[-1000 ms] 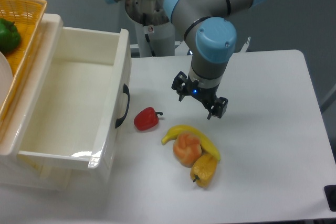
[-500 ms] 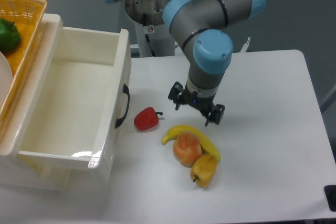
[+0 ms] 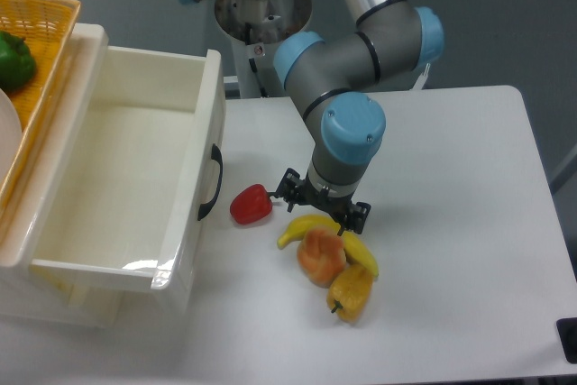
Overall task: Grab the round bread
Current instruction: 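Lower the open gripper down over the round orange bread roll, then close the gripper around the bread roll beside the banana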
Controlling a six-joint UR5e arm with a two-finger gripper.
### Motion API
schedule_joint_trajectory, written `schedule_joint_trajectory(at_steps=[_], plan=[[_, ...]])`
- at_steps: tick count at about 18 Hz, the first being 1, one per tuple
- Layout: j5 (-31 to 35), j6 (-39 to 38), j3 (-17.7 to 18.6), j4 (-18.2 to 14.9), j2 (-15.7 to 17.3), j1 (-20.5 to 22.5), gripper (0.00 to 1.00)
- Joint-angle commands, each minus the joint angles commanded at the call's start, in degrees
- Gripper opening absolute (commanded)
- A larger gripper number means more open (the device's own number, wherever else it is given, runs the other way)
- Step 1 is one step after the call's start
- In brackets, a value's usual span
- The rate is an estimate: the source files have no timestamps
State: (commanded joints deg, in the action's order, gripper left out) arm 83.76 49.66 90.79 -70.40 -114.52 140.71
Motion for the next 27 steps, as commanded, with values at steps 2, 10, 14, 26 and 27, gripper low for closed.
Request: schedule_joint_trajectory(at_steps=[2, 10, 14, 26, 27], plan=[[0.00, -0.44, 0.09, 0.09, -0.62, 0.00, 1.00], [0.09, -0.18, -0.26, 0.88, -2.38, 0.00, 1.00], [0.18, -0.26, -0.62, 1.75, -3.61, 0.09, 1.00], [0.53, -0.18, -2.37, 3.08, -6.07, 0.97, 1.00], [0.53, -0.26, -2.37, 3.08, -6.07, 0.97, 1.00]])
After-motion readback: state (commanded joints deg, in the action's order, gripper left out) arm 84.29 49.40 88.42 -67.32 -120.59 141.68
